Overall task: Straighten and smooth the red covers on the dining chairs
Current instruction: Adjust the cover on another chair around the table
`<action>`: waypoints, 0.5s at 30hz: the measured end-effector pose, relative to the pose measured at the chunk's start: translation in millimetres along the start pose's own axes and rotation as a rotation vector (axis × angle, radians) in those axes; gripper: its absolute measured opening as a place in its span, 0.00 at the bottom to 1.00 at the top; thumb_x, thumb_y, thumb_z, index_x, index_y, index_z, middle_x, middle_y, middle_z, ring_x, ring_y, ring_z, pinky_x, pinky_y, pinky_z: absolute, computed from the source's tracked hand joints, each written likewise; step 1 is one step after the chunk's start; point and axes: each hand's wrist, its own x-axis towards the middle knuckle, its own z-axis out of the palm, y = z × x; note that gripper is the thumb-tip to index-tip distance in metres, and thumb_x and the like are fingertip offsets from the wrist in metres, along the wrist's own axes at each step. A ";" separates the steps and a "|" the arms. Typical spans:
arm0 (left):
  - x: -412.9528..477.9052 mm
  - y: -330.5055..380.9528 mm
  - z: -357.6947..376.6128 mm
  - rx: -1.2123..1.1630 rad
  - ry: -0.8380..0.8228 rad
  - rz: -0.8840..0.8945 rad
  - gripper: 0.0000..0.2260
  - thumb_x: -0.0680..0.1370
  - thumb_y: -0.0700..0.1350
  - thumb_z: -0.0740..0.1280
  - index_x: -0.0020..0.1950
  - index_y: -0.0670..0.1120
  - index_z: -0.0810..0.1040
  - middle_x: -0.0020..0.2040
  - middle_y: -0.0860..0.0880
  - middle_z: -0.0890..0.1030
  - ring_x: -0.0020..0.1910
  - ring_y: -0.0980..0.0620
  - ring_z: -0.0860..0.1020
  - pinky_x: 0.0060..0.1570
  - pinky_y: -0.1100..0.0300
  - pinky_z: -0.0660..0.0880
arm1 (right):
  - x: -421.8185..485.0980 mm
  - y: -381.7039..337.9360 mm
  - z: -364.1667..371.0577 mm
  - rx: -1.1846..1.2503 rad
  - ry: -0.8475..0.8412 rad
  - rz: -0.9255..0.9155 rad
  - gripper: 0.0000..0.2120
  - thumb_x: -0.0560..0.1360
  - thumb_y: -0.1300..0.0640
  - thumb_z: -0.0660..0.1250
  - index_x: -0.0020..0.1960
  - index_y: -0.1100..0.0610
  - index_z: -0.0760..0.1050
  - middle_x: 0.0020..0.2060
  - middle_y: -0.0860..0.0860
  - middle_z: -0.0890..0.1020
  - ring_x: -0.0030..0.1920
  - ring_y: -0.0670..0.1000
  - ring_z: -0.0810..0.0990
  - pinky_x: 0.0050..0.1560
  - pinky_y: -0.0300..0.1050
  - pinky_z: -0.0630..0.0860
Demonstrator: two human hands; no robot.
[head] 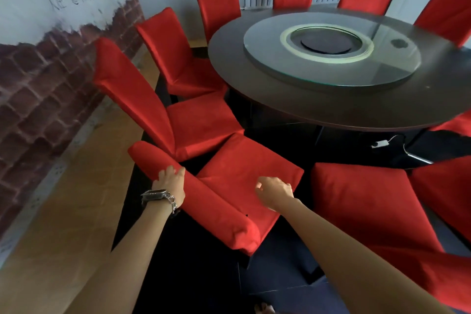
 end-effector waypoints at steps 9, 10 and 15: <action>38.5 -54.6 19.1 0.022 -0.241 0.023 0.48 0.75 0.50 0.71 0.77 0.51 0.34 0.76 0.39 0.36 0.75 0.32 0.44 0.70 0.37 0.59 | -22.9 -85.0 71.4 0.077 -0.300 0.105 0.53 0.64 0.24 0.63 0.76 0.55 0.52 0.71 0.56 0.65 0.69 0.61 0.66 0.67 0.61 0.66; 43.5 -61.9 21.6 -0.019 -0.243 0.001 0.49 0.74 0.52 0.71 0.77 0.51 0.33 0.75 0.37 0.34 0.74 0.30 0.44 0.69 0.36 0.59 | -24.4 -89.7 76.1 0.026 -0.255 0.103 0.53 0.64 0.27 0.66 0.77 0.54 0.50 0.71 0.55 0.64 0.70 0.61 0.65 0.67 0.63 0.65; 70.7 -81.9 30.4 -0.159 -0.220 0.051 0.53 0.70 0.54 0.75 0.76 0.57 0.35 0.70 0.27 0.30 0.74 0.30 0.52 0.68 0.41 0.64 | -29.4 -91.7 95.9 -0.187 0.040 -0.093 0.42 0.73 0.43 0.66 0.78 0.54 0.47 0.72 0.54 0.62 0.69 0.57 0.65 0.70 0.59 0.61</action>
